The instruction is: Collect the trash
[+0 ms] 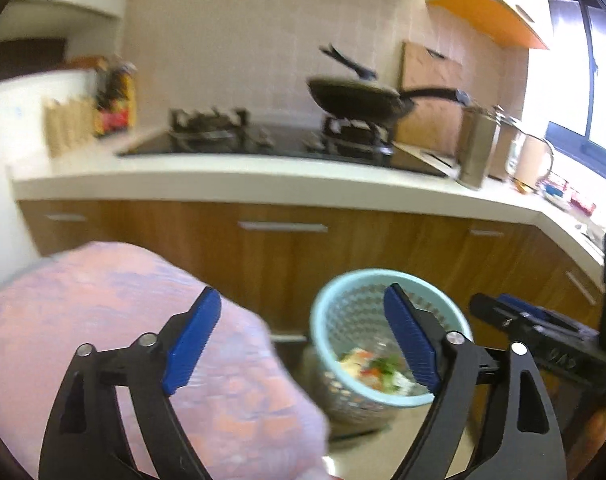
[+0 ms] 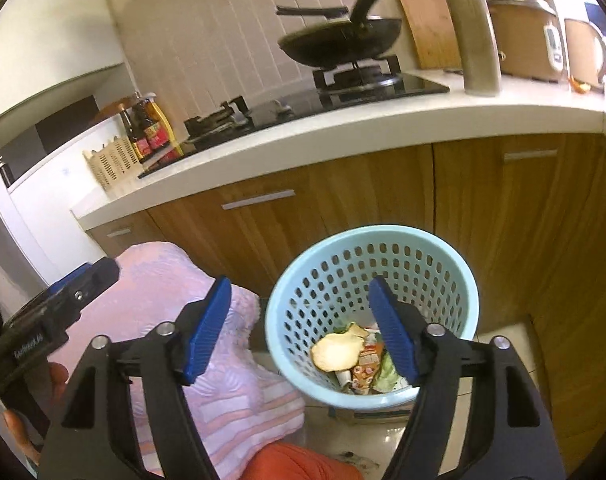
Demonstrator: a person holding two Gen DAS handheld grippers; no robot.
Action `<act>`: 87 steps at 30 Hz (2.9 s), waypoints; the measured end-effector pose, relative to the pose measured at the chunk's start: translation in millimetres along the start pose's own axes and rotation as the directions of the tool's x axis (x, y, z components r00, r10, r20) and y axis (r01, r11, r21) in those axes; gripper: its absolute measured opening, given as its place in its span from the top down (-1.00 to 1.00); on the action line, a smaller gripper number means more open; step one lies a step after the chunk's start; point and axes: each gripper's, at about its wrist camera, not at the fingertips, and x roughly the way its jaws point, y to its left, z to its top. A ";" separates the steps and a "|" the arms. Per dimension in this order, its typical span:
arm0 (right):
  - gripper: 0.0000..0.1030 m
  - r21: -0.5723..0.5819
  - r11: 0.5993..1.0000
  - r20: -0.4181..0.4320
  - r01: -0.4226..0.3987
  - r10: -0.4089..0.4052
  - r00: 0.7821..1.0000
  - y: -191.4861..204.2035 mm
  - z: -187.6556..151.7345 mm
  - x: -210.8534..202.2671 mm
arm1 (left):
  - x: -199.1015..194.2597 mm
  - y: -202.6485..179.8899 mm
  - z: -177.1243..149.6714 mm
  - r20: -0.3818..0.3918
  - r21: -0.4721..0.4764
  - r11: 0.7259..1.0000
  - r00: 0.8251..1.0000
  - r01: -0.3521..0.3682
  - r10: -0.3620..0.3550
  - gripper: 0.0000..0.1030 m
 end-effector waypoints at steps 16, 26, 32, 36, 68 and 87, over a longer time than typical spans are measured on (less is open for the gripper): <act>-0.66 -0.032 0.988 0.119 0.149 -0.144 0.982 55.0 -9.5 -18.5 | -17.2 55.4 -20.8 0.058 -0.128 0.979 0.984 -0.162 0.170 -0.62; -0.76 -0.068 0.975 0.215 0.211 -0.192 0.958 66.0 -9.0 -39.1 | -27.4 32.9 -22.9 0.108 -0.037 0.981 0.975 -0.189 0.192 -0.68; -0.76 -0.056 0.974 0.225 0.220 -0.202 0.953 60.8 -7.3 -43.6 | -27.0 32.7 -23.8 0.112 -0.031 0.980 0.973 -0.198 0.200 -0.70; -0.76 -0.064 0.972 0.234 0.228 -0.207 0.950 62.4 -8.6 -44.6 | -27.2 32.4 -24.6 0.110 -0.031 0.980 0.973 -0.198 0.200 -0.70; -0.77 -0.075 0.973 0.211 0.216 -0.197 0.958 66.7 -11.0 -38.0 | -27.7 33.8 -22.9 0.111 -0.021 0.981 0.975 -0.192 0.193 -0.81; -0.78 -0.067 0.975 0.211 0.214 -0.196 0.958 64.9 -11.9 -36.1 | -27.7 33.8 -22.8 0.111 -0.018 0.981 0.975 -0.192 0.193 -0.83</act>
